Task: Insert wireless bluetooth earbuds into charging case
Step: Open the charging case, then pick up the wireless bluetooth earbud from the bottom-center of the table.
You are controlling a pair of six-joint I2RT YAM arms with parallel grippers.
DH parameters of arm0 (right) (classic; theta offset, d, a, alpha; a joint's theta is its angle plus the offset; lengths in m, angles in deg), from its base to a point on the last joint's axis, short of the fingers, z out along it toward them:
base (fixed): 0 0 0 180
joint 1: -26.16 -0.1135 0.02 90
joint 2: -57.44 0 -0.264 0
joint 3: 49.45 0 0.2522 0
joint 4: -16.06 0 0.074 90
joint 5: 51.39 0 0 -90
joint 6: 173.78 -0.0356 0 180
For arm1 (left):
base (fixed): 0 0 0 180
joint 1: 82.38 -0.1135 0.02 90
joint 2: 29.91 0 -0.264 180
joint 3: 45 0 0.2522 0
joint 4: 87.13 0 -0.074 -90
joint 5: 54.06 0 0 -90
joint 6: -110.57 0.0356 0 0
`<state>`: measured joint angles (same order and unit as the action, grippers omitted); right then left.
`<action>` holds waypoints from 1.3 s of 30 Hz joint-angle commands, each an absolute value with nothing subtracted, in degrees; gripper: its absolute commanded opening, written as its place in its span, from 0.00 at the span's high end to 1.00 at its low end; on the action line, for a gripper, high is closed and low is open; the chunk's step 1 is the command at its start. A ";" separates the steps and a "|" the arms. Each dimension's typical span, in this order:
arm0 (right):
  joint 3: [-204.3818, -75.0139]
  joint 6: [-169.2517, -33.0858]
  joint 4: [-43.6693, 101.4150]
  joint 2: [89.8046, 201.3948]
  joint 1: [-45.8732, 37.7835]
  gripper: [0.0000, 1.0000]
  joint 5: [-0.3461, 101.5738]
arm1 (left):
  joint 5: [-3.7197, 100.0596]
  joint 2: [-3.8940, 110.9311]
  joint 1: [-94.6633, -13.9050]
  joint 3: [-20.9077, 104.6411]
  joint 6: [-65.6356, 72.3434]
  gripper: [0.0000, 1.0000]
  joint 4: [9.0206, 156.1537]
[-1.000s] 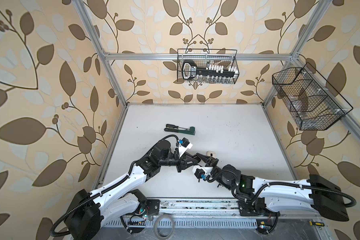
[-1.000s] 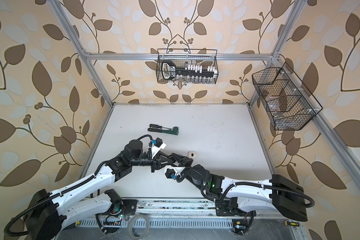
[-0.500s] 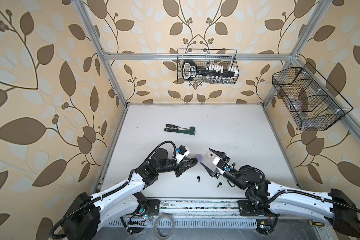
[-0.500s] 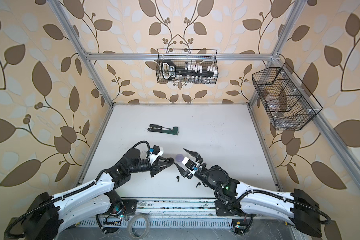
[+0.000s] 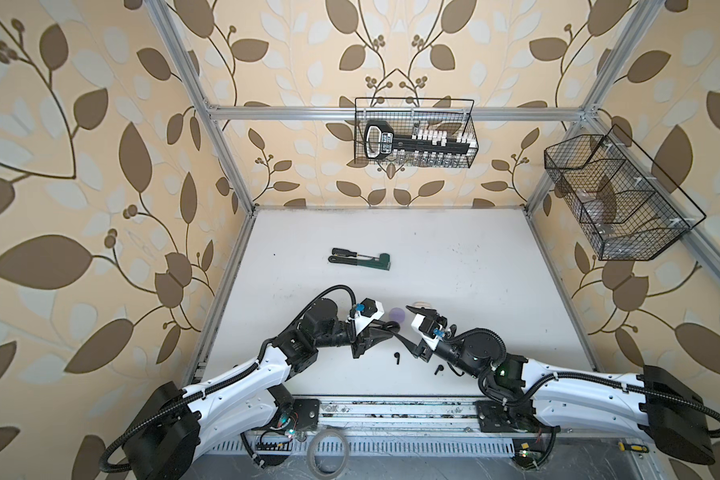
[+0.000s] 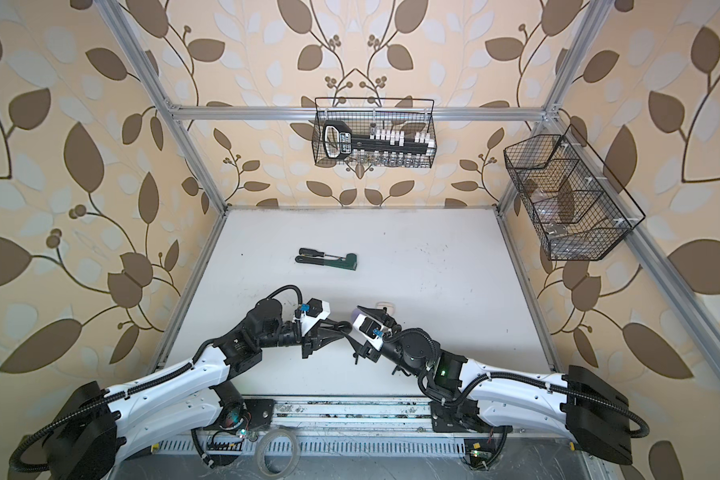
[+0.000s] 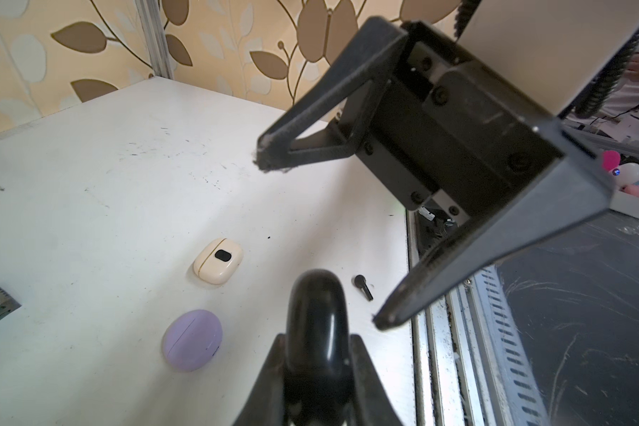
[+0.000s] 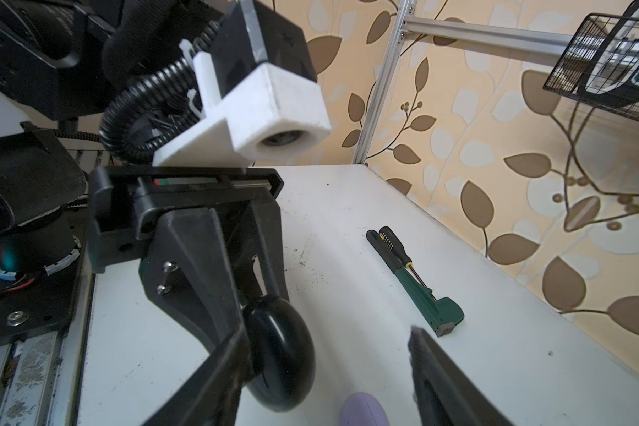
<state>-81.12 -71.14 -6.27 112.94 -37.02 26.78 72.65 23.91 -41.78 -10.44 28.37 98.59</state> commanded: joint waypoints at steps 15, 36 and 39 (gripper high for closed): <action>-87.86 -77.39 -0.58 112.88 -36.16 0.32 10.84 | 74.94 20.51 -40.37 -9.16 31.16 1.00 99.23; -104.97 -126.23 39.84 101.69 -34.84 0.15 7.32 | 68.37 17.61 -40.37 -15.10 31.43 1.00 110.70; -102.77 -128.25 40.37 99.24 -34.84 0.15 8.60 | 67.97 16.90 -40.35 -16.08 32.03 1.00 111.60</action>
<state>-104.42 -123.97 37.59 101.05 -34.99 8.18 68.52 17.68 -40.69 -15.27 30.88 106.96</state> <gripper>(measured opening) 0.850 0.228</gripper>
